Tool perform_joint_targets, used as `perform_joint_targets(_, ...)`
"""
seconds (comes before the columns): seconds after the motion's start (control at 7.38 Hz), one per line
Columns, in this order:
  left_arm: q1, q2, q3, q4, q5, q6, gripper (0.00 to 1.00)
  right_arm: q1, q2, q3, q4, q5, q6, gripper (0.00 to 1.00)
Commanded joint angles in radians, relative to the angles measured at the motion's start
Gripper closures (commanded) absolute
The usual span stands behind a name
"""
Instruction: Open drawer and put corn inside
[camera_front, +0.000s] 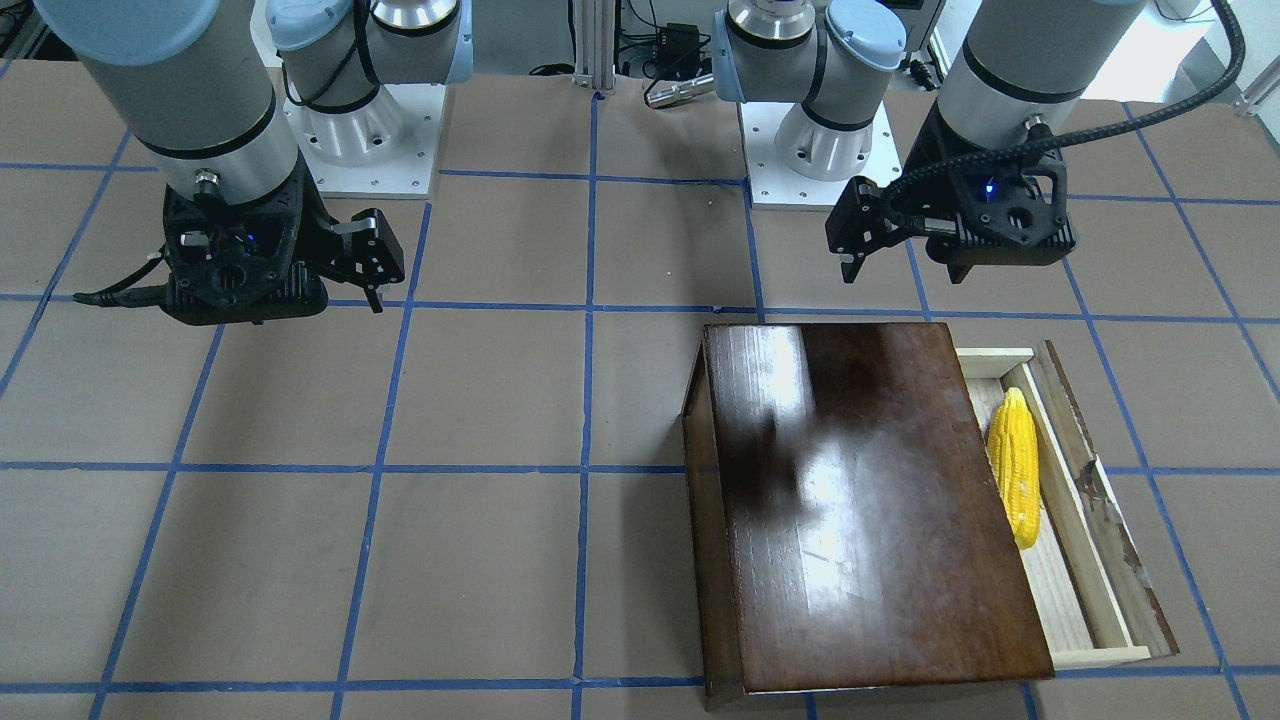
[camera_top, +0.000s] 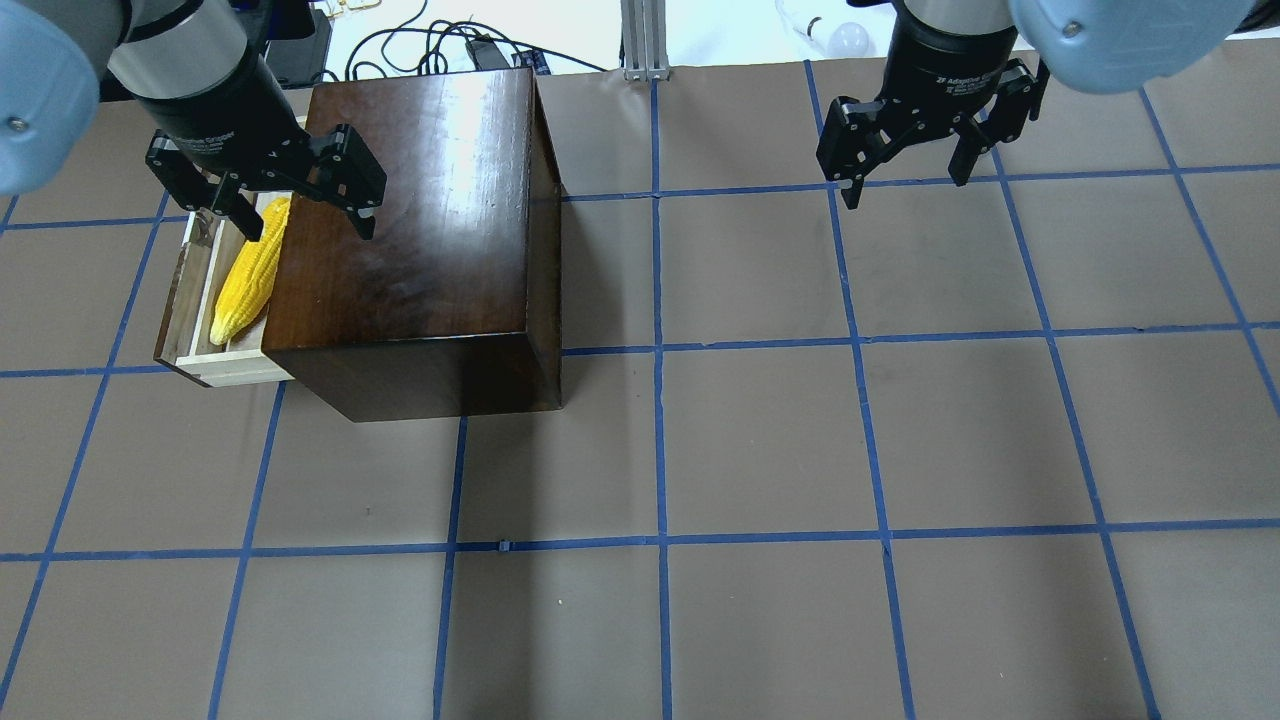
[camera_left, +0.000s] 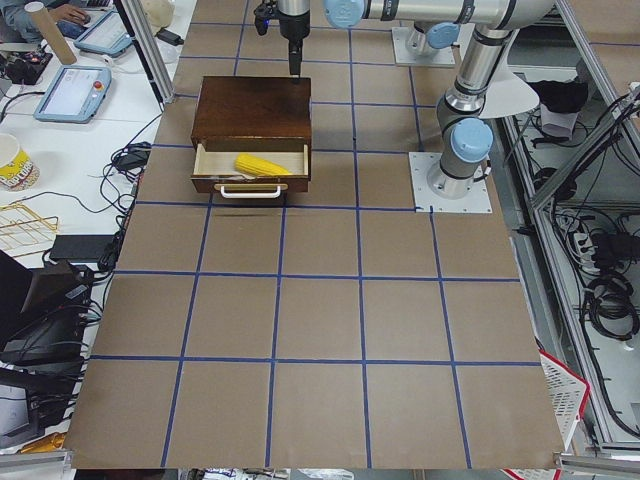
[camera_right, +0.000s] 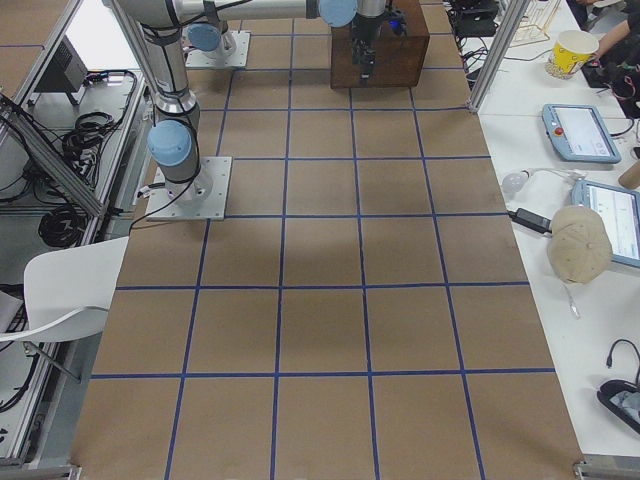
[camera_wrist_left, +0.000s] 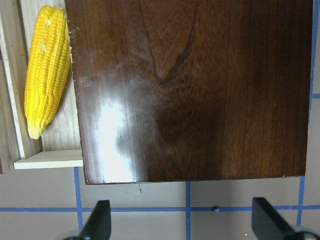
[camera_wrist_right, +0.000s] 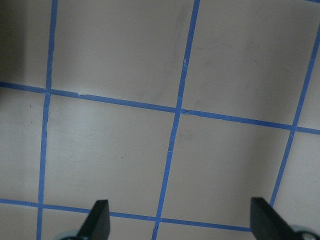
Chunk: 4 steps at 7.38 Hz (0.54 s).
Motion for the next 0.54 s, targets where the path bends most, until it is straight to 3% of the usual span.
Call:
perform_joint_targets(0.0, -0.001, -0.002, -0.005, 0.023, 0.002, 0.002, 0.0, 0.0, 0.0, 0.0, 0.0, 0.0, -0.001, 0.0)
perform_joint_targets(0.41, -0.001, -0.003, -0.003, 0.024, 0.002, 0.0, 0.0, 0.0, 0.0, 0.0, 0.0, 0.0, 0.001, 0.0)
